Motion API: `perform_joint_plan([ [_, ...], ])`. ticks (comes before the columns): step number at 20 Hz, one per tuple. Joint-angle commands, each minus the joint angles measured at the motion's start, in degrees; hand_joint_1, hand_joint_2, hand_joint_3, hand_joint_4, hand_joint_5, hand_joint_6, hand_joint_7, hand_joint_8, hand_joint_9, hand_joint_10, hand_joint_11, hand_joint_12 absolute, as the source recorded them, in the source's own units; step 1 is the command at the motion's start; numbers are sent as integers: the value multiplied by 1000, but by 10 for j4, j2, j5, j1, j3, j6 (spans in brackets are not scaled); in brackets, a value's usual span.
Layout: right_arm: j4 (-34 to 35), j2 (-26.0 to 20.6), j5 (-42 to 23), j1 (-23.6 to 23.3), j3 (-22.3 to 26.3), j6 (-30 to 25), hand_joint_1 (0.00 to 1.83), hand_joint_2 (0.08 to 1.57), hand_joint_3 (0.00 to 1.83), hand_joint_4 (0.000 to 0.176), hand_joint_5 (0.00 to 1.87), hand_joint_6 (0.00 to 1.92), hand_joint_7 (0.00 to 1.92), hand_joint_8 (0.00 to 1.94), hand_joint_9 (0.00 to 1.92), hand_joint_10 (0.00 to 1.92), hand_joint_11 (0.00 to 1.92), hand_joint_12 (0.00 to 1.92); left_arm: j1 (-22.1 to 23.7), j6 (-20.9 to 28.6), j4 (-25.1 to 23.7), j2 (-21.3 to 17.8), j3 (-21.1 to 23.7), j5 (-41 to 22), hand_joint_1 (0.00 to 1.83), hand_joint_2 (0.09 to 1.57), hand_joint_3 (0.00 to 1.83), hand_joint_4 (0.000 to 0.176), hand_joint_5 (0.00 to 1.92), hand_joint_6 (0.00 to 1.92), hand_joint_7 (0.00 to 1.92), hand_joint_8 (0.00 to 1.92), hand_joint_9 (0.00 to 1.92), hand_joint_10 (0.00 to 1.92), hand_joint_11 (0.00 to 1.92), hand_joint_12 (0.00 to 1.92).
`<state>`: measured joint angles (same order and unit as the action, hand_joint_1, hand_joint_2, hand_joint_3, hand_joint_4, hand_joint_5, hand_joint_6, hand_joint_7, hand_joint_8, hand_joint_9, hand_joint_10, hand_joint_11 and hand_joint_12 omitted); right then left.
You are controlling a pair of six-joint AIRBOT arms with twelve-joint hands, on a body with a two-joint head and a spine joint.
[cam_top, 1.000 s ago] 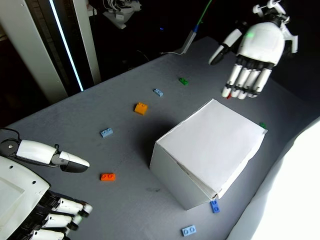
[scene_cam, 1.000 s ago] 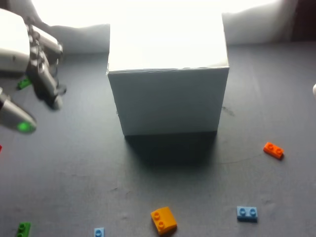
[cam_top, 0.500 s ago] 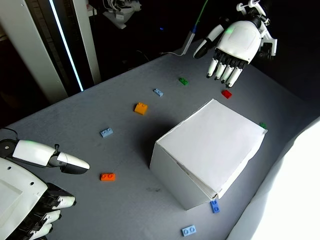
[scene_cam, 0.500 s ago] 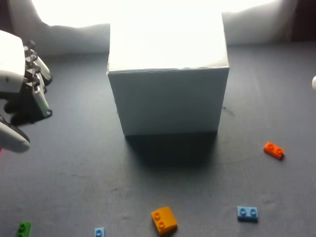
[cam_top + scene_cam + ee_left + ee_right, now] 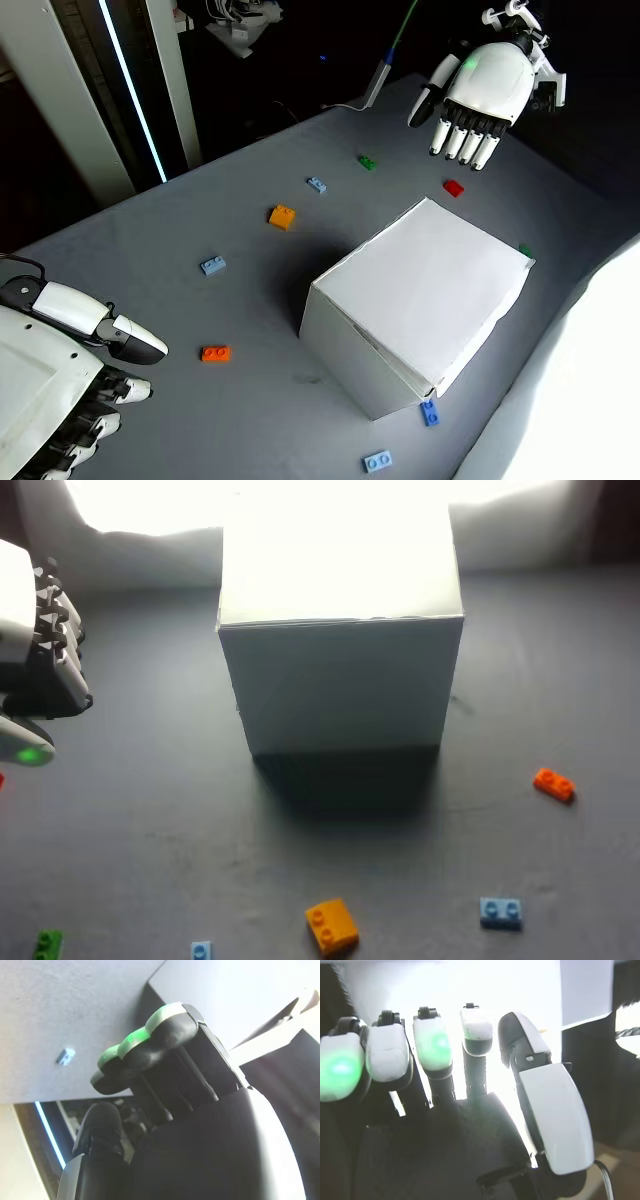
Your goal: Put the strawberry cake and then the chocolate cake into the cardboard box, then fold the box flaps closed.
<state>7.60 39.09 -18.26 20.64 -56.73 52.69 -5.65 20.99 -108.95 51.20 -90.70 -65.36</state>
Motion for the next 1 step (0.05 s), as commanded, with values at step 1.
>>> perform_joint_plan([
  [1,-10,-7,-64,-2,-2,-12,238,1365,1,176,1265,1766,1393,1762,1379,1921,1362,1921,4,-3,46,-6,-3,-3,0,1411,1,0,1022,1746,1137,1691,1090,1875,989,1921],
])
